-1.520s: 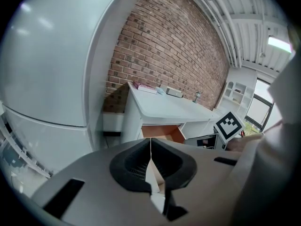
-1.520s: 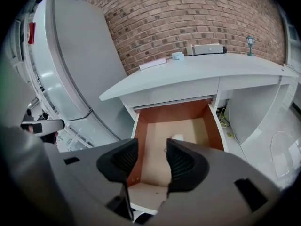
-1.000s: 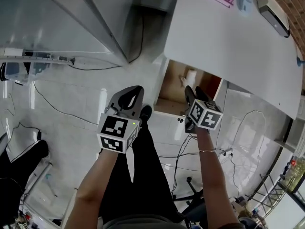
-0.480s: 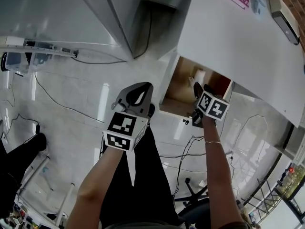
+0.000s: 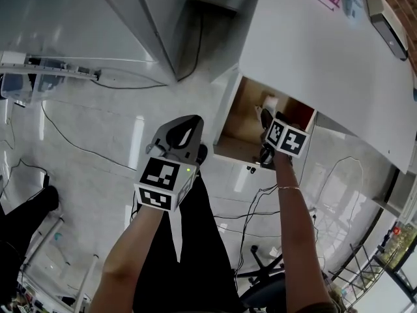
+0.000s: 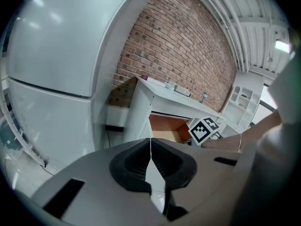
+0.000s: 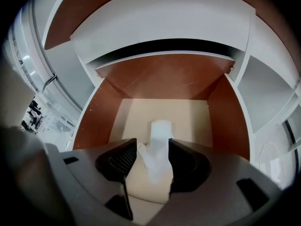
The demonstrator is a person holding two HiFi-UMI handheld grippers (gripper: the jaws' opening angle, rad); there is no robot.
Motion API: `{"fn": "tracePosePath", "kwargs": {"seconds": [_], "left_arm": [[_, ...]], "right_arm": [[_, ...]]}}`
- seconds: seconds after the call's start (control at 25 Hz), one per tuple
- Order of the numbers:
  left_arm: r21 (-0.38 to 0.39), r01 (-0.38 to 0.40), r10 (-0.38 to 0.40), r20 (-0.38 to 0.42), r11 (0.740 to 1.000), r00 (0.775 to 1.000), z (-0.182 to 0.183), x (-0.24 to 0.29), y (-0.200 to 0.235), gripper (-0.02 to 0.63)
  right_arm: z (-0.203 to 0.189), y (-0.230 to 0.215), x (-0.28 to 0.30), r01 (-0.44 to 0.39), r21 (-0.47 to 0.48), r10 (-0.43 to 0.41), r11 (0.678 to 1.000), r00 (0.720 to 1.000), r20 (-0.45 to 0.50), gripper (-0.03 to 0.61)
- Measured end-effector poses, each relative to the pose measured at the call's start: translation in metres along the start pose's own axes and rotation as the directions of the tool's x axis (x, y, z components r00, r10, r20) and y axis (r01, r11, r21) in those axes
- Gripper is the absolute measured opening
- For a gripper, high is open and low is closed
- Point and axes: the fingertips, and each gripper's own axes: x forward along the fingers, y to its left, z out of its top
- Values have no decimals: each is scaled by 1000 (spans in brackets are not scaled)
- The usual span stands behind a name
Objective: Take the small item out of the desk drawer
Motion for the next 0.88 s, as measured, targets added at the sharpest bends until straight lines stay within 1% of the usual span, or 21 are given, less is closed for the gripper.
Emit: {"fn": "tracePosePath", "kwargs": {"seconds": [0.2,0.52,0.76,0.88], "left_arm": [[-9,-3,3,3,1000,1000,-1,1,3,23],[-32,0,0,11,999,1000,-6,8,3,23],[-37,-11,12,6,999,1000,-9,11,10,23],[-40,-18,18,2,999,1000,-10,12,15,23]], "right_arm": [[2,-3,15,14,-30,-15,999,1000,-26,225],[-1,-9,33,36,-34,-38,999,997,-69,238],[-6,-11,45,43,-31,-46,999,995,-92,235],[-9,-14,48,61,-33,-64,998,993,-98,219]]}}
